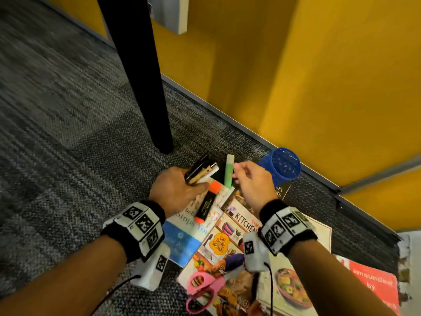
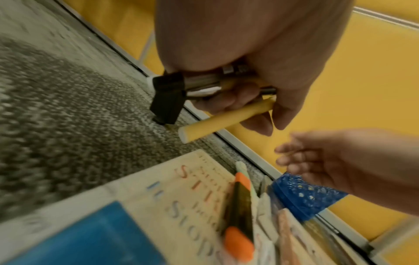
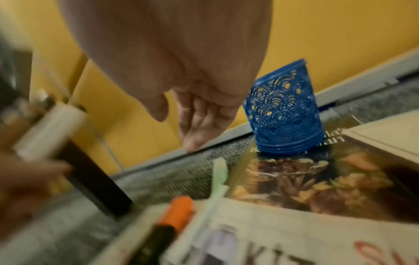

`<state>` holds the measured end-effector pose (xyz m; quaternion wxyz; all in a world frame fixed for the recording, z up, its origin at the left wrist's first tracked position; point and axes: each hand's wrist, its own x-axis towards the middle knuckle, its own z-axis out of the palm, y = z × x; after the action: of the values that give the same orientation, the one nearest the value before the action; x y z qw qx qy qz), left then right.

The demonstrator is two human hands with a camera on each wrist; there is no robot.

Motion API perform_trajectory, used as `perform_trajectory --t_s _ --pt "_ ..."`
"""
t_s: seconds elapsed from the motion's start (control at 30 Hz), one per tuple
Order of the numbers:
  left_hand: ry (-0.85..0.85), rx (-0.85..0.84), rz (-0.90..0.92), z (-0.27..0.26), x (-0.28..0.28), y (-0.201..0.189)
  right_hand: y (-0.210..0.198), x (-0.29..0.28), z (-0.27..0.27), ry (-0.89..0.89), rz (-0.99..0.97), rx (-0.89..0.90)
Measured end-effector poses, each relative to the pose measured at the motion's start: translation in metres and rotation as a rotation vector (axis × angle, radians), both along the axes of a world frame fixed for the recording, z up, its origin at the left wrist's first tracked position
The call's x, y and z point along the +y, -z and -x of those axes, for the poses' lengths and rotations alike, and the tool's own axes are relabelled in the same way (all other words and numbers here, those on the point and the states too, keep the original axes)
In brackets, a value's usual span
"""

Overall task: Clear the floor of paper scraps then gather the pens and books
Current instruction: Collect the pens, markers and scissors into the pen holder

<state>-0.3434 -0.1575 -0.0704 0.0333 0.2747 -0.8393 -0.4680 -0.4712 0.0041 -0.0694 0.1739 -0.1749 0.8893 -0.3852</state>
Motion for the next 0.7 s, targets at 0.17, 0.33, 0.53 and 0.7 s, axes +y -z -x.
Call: perform_trajectory --t_s 0.17,0.33,0.53,0.7 --pt "0.035 -0.122 0.063 -0.024 -0.018 0.013 0.049 -0.03 0.008 0.015 -0.512 0.208" --pt "0.099 -0.175 0.11 -0.031 -0.027 0.02 0.057 -0.04 0.015 0.067 -0.549 0.222" --pt "0.053 -0.063 0.023 -0.014 -0.013 0.026 0.036 -0.006 0.0 0.341 -0.06 0.126" --pt "0.113 -0.253 0.214 0.008 0.027 0.033 0.024 0.039 -0.043 0.255 -0.01 0.058"
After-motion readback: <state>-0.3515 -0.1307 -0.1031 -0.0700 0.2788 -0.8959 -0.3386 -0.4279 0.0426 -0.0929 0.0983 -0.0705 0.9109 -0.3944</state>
